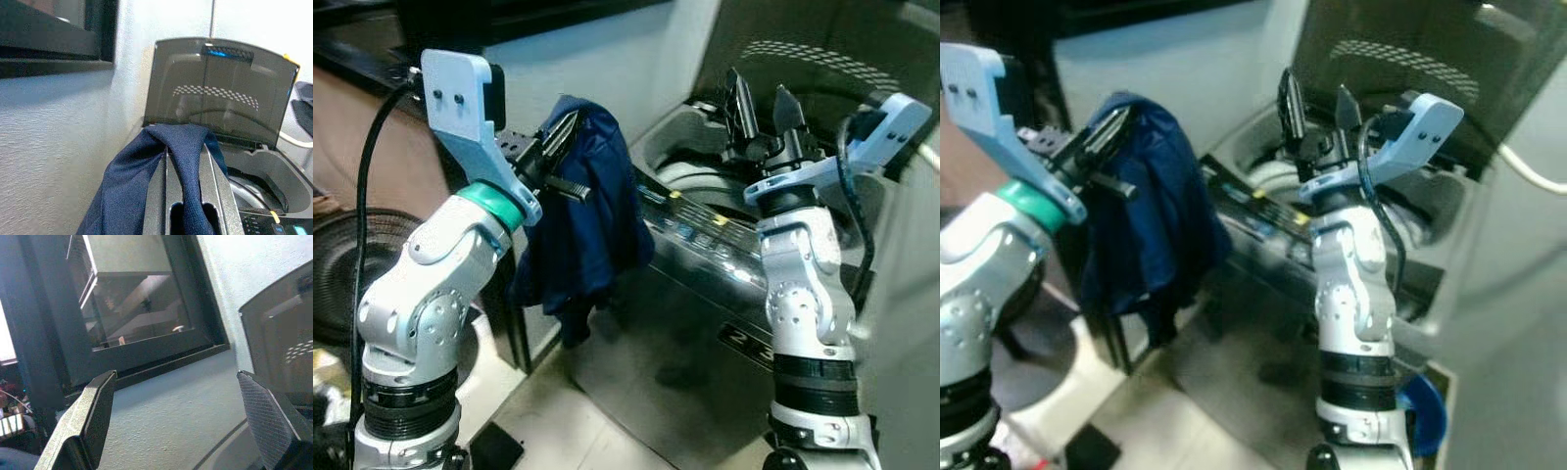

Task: Clothes washing

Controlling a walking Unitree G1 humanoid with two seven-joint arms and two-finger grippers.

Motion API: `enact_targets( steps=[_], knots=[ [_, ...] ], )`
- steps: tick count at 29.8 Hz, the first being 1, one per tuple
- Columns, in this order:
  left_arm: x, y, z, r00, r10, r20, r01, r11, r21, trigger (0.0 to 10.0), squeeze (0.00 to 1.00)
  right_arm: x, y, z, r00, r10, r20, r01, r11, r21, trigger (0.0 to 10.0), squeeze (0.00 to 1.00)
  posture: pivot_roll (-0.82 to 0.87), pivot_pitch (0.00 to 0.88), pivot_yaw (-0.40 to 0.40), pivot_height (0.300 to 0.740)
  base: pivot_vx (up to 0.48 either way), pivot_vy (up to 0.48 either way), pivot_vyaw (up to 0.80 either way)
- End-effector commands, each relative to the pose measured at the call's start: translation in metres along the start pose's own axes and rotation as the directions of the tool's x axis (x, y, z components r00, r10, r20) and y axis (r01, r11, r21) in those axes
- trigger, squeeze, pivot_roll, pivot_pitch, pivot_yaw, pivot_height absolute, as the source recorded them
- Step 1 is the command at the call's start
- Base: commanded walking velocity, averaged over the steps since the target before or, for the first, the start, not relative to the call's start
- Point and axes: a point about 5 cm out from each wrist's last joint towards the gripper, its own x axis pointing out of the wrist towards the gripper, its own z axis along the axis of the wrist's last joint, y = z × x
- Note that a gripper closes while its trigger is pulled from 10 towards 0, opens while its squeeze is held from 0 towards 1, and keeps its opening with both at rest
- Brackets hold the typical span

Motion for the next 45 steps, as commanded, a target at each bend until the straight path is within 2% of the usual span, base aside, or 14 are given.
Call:
enact_targets(
  steps=[1, 33, 45],
  knots=[
    [0.0029, -0.0042, 0.0037, 1.000, -0.006, 0.023, 0.005, 1.000, 0.012, 10.0, 0.00, -0.0008, -0.0037, 0.0022, 1.000, -0.014, 0.002, 0.014, 1.000, 0.005, 10.0, 0.00, 0.06, 0.023, -0.030, 0.740, 0.000, 0.000, -0.80],
    [0.0040, 0.0010, 0.0068, 0.998, 0.045, 0.036, -0.046, 0.999, 0.003, 10.0, 0.00, -0.0022, -0.0095, 0.0002, 0.998, -0.057, -0.008, 0.057, 0.998, 0.011, 10.0, 0.00, 0.07, 0.034, -0.026, 0.740, 0.000, 0.000, -0.80],
    [0.0040, 0.0036, 0.0065, 0.998, 0.055, 0.037, -0.055, 0.998, 0.001, 10.0, 0.00, -0.0034, -0.0118, -0.0032, 0.997, -0.070, -0.021, 0.070, 0.997, -0.025, 10.0, 0.00, 0.07, 0.037, -0.026, 0.740, 0.000, 0.449, -0.13]
  ],
)
